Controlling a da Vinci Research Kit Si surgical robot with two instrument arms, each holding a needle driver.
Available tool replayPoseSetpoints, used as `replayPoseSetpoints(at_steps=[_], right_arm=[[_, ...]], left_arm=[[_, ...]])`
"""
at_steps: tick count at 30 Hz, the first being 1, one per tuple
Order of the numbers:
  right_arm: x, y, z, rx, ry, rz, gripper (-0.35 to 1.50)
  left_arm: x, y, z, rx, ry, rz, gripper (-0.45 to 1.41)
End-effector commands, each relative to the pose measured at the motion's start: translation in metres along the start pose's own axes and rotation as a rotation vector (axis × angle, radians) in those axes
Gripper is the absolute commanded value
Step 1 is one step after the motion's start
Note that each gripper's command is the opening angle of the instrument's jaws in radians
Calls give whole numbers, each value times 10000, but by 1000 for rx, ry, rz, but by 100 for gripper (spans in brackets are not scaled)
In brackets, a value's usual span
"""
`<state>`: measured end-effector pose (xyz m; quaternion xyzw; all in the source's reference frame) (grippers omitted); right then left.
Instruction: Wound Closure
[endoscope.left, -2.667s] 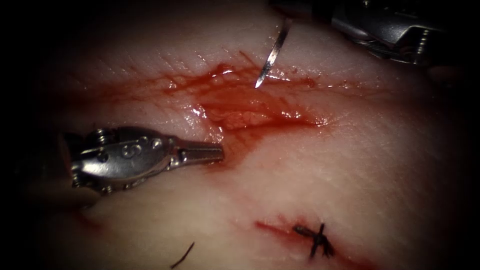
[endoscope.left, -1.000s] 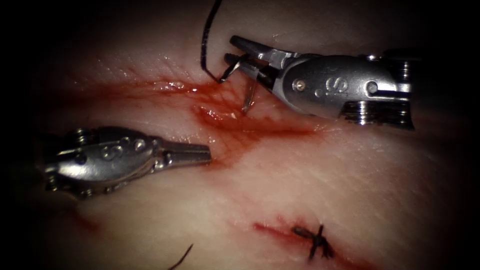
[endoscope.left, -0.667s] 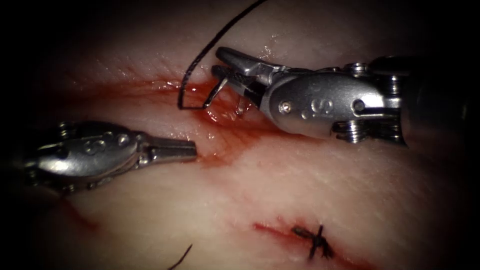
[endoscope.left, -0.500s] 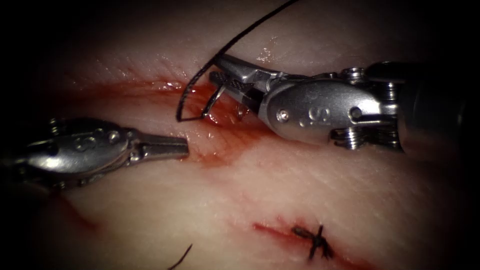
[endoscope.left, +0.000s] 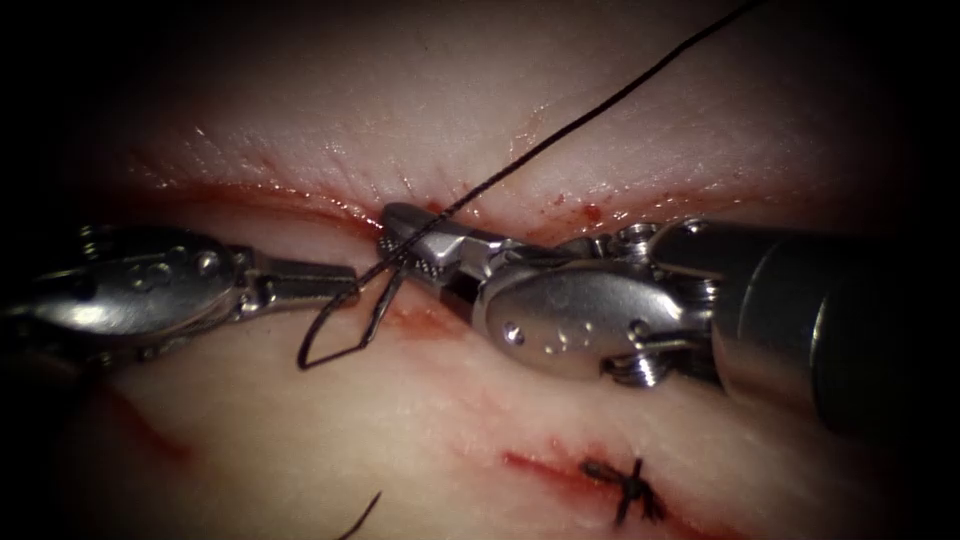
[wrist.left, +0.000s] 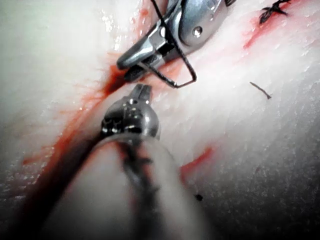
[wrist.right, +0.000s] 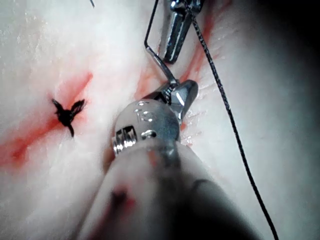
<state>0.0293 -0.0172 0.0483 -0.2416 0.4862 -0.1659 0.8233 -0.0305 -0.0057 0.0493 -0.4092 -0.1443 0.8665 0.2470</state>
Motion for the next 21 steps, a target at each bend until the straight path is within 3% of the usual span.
replayPoseSetpoints(at_steps=[1, 21], right_arm=[[-1, 1, 9, 1, -1, 0, -35], [-30, -13, -6, 30, -49, 128, -35]], left_arm=[[-1, -1, 8, -1, 1, 1, -3], [0, 1, 8, 1, 1, 0, -5]])
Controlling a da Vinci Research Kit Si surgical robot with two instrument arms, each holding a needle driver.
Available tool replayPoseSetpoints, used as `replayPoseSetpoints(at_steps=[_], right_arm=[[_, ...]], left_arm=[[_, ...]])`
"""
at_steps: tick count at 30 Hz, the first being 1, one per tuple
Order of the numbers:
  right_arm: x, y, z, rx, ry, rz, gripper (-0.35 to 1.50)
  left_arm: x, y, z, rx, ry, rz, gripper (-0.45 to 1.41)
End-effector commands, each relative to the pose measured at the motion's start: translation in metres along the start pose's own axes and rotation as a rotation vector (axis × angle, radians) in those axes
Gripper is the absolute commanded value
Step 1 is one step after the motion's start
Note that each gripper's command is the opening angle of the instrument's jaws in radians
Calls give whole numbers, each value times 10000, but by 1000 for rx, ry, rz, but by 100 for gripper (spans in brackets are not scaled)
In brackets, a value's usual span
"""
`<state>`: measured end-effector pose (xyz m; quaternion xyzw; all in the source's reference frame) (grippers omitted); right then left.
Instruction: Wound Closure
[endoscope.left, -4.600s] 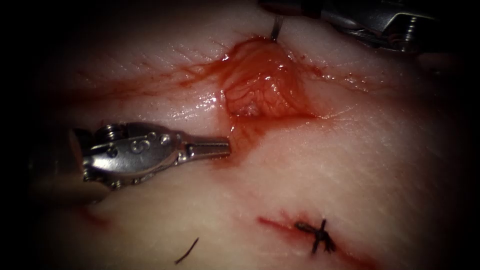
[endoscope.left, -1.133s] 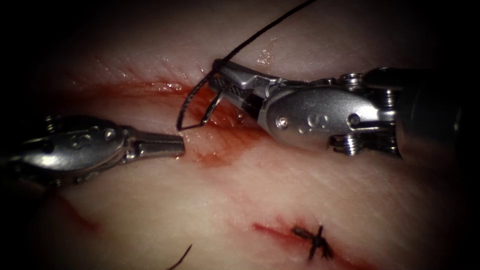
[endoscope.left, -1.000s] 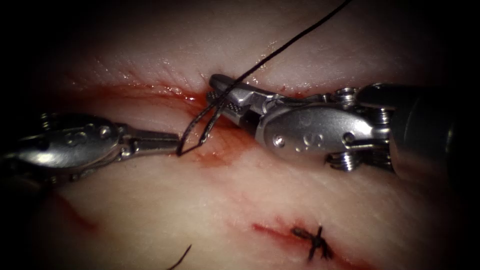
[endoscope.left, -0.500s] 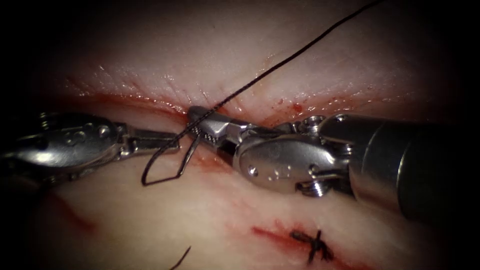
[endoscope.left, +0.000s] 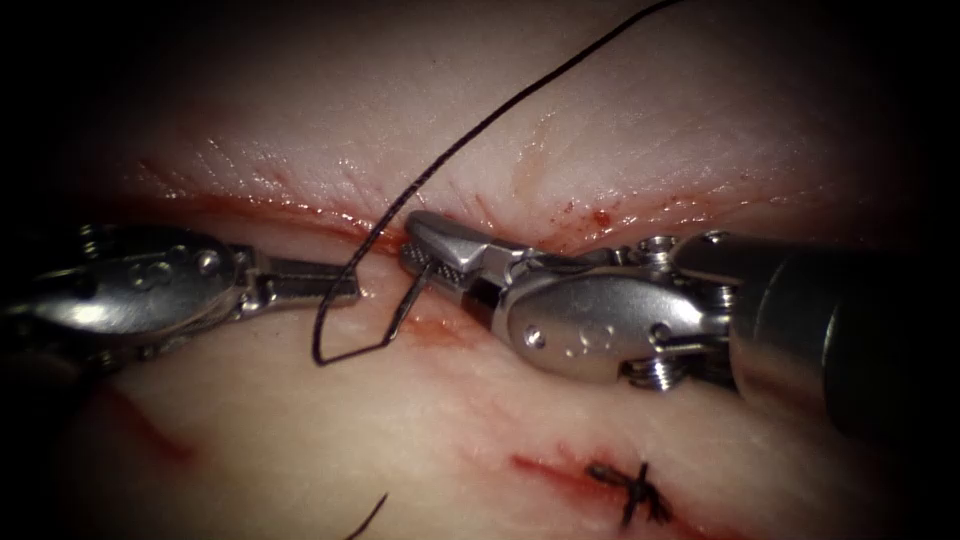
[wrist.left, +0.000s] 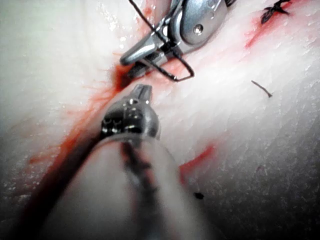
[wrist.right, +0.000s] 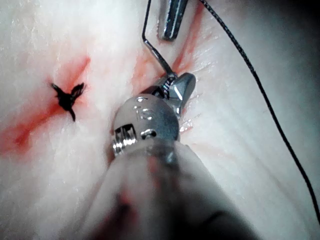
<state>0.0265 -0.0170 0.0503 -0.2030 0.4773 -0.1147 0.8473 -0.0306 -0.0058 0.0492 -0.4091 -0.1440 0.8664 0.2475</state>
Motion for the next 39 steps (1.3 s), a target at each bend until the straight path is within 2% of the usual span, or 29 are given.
replayPoseSetpoints(at_steps=[1, 16, 30, 34, 39], right_arm=[[-2, -4, 11, 5, 1, 6, -35], [-23, -25, 14, 61, -36, 105, -35], [-32, -29, 11, 79, -50, 159, -35], [-32, -17, 9, 46, -33, 189, -35], [-21, 34, -3, -4, 4, 265, -35]], left_arm=[[0, 0, 8, 0, 0, 1, -5], [0, 1, 9, 1, 0, 0, -7], [1, 1, 9, 2, 0, -1, -8], [3, 2, 12, 6, -1, 2, -10], [15, -1, 28, 31, 13, 10, -17]])
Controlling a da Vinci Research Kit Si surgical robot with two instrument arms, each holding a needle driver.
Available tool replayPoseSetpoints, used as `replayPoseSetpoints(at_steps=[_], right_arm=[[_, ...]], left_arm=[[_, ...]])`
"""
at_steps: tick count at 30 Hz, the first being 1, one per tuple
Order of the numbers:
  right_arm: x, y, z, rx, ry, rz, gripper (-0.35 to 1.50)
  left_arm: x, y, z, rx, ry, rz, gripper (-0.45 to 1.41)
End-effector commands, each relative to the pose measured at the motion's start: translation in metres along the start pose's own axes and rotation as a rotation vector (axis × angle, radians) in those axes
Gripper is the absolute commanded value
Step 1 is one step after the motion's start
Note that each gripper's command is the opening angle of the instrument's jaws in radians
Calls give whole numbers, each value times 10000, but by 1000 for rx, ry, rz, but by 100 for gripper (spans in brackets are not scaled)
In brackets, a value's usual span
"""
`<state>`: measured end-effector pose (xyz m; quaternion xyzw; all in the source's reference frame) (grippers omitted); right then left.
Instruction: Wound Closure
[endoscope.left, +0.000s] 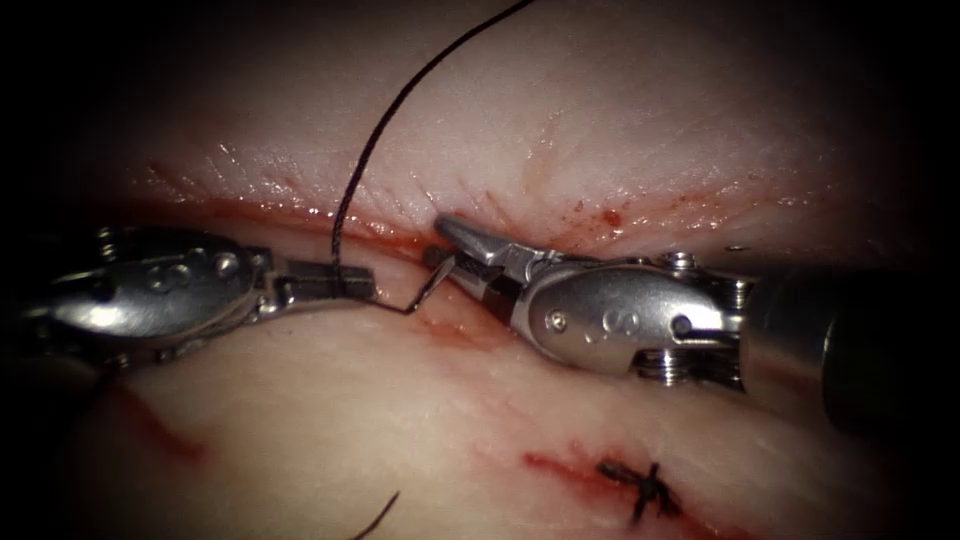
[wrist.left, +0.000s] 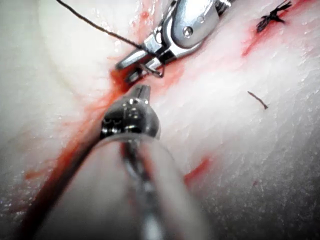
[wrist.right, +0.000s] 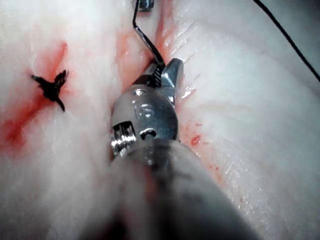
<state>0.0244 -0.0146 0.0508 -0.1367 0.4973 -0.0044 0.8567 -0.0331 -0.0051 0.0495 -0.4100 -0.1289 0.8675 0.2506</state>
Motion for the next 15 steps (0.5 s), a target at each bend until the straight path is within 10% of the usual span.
replayPoseSetpoints(at_steps=[1, 15], right_arm=[[11, 22, 4, -16, 18, 17, -35], [22, 81, 17, -20, 51, 201, -35]], left_arm=[[3, -2, 13, 3, 11, 4, -17], [-10, 14, 62, -19, 23, 28, -20]])
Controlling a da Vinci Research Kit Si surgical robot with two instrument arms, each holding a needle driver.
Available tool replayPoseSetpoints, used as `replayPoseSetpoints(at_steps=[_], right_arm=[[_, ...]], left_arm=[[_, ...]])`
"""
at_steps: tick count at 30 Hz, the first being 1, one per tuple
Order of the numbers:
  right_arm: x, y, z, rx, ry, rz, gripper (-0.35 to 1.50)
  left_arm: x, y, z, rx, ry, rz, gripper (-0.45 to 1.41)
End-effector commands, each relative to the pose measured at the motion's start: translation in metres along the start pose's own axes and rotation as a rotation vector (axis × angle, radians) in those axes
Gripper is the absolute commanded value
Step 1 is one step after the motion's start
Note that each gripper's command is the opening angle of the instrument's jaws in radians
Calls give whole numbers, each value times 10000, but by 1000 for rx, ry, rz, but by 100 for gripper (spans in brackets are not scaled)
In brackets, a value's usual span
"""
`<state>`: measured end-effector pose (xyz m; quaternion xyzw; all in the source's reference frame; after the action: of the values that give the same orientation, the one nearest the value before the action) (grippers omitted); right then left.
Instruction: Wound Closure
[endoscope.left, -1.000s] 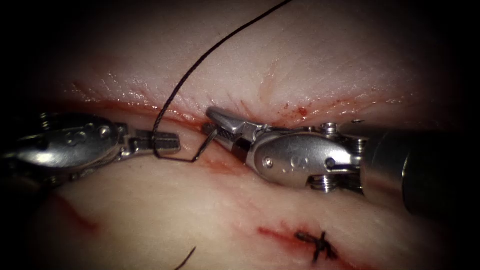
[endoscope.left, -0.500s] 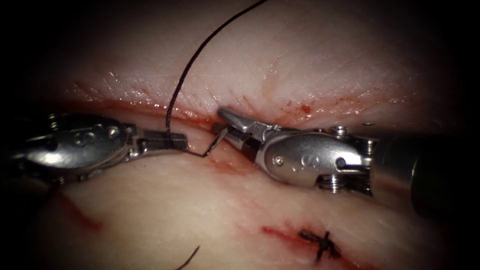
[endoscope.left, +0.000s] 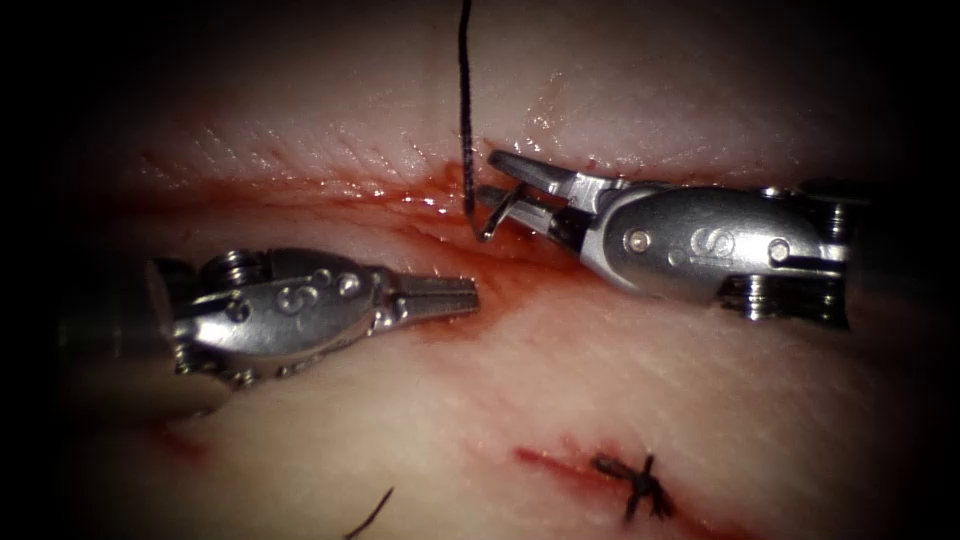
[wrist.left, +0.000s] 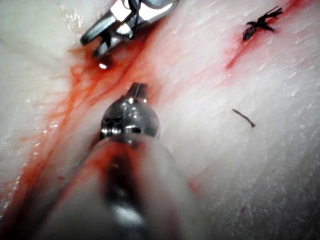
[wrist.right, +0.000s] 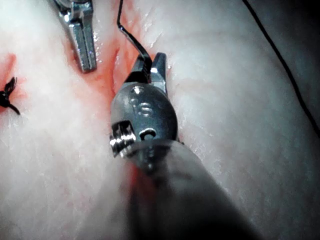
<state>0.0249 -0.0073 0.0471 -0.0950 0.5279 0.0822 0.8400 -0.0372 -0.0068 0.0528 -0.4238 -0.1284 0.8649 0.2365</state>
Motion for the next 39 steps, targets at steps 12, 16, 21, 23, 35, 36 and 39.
replayPoseSetpoints(at_steps=[12, 16, 21, 23, 35, 36, 39], right_arm=[[-8, 18, 29, 25, 17, 145, -35], [-3, 30, 24, 21, 30, 171, -35], [2, 43, 20, -1, 47, 217, -35], [4, 47, 19, -8, 53, 245, -35], [19, 70, 13, -45, 78, 334, -35], [20, 72, 13, -44, 79, 338, -35], [24, 78, 12, -48, 83, 345, -35]], left_arm=[[-16, -3, 5, -14, -7, 8, -20], [-25, -7, 9, -17, -17, 0, -20], [-33, -9, 13, -17, -27, -8, -20], [-34, -10, 13, -17, -27, -7, -20], [-37, -10, 15, -16, -29, -5, -20], [-37, -10, 15, -16, -29, -5, -20], [-37, -10, 15, -15, -29, -5, -20]])
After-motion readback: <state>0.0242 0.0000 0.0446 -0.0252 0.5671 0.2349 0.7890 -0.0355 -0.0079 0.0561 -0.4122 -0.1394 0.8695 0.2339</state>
